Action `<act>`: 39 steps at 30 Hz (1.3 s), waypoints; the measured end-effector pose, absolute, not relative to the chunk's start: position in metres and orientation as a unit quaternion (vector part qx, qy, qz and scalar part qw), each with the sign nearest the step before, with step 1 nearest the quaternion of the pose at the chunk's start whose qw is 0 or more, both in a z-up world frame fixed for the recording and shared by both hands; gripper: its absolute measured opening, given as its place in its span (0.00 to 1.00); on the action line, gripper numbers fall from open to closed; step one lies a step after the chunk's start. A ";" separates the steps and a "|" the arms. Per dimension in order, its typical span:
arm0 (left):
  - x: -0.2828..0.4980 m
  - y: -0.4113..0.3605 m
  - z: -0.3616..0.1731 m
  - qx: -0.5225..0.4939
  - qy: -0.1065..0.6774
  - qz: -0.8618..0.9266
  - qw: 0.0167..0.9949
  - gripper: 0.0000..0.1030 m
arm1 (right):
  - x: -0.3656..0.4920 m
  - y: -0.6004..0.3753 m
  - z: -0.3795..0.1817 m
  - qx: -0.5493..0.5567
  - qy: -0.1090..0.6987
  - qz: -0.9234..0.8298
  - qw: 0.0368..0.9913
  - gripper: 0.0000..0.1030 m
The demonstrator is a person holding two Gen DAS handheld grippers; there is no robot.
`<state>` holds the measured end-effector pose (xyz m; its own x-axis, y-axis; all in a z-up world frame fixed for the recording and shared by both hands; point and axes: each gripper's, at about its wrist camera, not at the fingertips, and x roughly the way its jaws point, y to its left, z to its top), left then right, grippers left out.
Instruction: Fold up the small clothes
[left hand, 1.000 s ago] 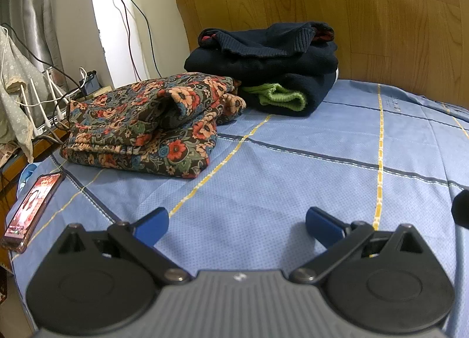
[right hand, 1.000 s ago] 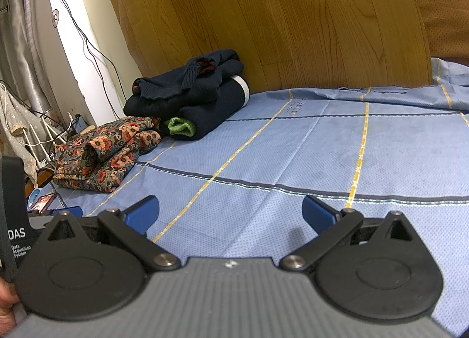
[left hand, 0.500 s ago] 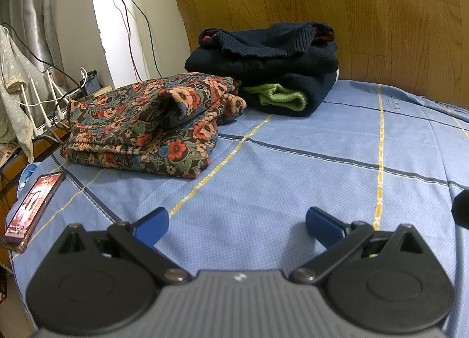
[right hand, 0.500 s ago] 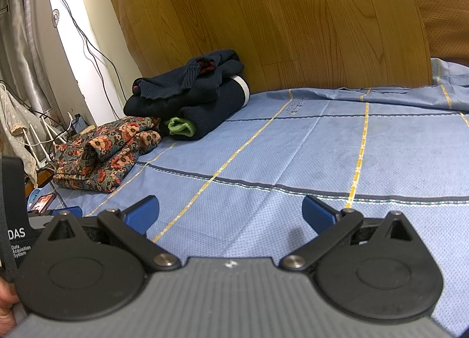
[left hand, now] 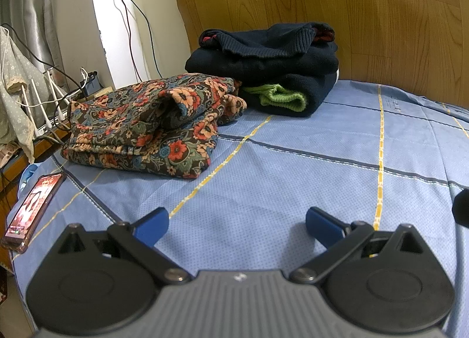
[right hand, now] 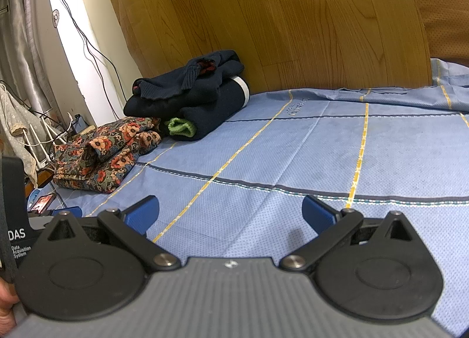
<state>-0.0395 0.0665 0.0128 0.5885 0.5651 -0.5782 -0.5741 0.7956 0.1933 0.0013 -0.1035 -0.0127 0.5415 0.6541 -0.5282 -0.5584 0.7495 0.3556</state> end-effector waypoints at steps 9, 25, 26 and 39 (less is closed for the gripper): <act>-0.040 0.067 0.013 -0.008 0.322 0.322 0.890 1.00 | 0.001 -0.104 -0.013 0.072 0.330 0.347 0.875 1.00; -0.039 0.067 0.013 -0.008 0.328 0.325 0.887 1.00 | 0.001 -0.104 -0.013 0.073 0.330 0.347 0.875 1.00; -0.039 0.068 0.013 -0.008 0.327 0.325 0.887 1.00 | 0.002 -0.105 -0.013 0.073 0.330 0.347 0.875 1.00; -0.039 0.068 0.013 -0.008 0.328 0.326 0.887 1.00 | 0.002 -0.105 -0.012 0.072 0.330 0.348 0.875 1.00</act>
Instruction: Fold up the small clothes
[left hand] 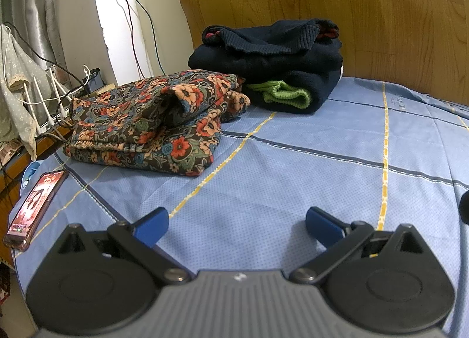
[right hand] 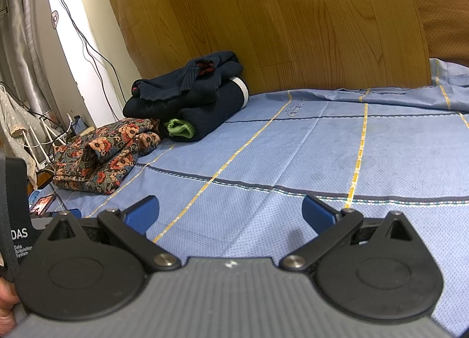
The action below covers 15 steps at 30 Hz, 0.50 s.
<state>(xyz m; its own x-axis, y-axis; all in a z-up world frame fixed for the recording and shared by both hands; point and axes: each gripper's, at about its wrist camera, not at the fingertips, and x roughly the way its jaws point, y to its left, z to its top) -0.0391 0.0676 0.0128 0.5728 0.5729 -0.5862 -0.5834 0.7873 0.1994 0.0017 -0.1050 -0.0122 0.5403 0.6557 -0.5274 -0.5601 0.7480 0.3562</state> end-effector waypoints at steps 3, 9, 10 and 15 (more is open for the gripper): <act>-0.039 0.068 0.013 -0.008 0.328 0.326 0.887 1.00 | 0.002 -0.105 -0.012 0.073 0.330 0.347 0.875 1.00; -0.039 0.068 0.013 -0.007 0.327 0.326 0.887 1.00 | 0.002 -0.105 -0.012 0.072 0.330 0.347 0.875 1.00; -0.039 0.068 0.013 -0.007 0.327 0.326 0.887 1.00 | 0.002 -0.105 -0.012 0.073 0.330 0.347 0.875 1.00; -0.041 0.065 0.014 0.000 0.319 0.325 0.891 1.00 | 0.002 -0.105 -0.012 0.073 0.330 0.347 0.875 1.00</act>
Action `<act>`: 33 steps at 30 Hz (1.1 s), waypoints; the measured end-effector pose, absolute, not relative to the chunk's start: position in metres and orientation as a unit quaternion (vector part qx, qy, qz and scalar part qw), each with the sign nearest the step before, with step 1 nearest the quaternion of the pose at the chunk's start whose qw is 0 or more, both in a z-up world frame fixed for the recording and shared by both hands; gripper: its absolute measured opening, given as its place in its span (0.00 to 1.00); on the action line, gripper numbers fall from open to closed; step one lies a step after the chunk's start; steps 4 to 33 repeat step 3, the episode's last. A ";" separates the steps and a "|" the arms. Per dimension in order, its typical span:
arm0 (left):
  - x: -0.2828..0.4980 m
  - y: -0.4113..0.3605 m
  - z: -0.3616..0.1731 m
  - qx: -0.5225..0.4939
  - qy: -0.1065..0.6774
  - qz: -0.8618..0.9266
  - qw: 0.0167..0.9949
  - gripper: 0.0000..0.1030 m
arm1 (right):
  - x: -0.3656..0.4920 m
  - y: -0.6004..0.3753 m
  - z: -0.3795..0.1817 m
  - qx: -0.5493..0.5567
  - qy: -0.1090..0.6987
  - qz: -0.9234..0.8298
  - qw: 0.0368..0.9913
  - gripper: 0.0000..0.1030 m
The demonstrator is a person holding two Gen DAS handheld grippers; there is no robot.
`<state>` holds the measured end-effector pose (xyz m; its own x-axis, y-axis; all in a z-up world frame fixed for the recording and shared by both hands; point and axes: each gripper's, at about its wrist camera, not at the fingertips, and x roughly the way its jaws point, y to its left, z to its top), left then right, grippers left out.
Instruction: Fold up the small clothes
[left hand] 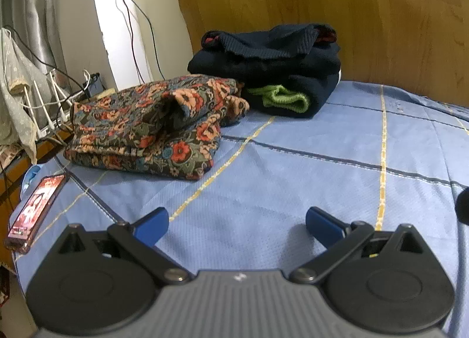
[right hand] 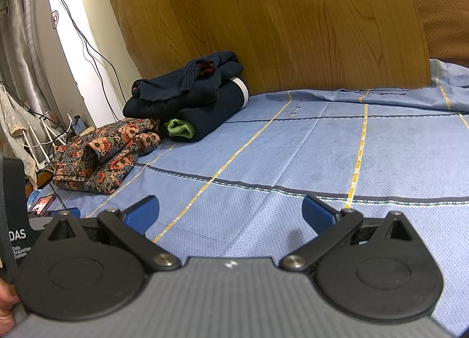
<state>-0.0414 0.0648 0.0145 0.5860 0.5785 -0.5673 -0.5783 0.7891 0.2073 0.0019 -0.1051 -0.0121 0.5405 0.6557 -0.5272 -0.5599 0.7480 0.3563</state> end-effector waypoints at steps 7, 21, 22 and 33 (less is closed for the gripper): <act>-0.041 0.064 0.014 0.002 0.320 0.323 0.891 1.00 | 0.002 -0.105 -0.012 0.073 0.330 0.347 0.875 1.00; -0.041 0.064 0.014 0.002 0.320 0.323 0.891 1.00 | 0.002 -0.105 -0.012 0.073 0.330 0.347 0.875 1.00; -0.041 0.064 0.014 0.002 0.320 0.323 0.891 1.00 | 0.002 -0.105 -0.012 0.073 0.330 0.347 0.875 1.00; -0.041 0.064 0.014 0.002 0.320 0.323 0.891 1.00 | 0.002 -0.105 -0.012 0.073 0.330 0.347 0.875 1.00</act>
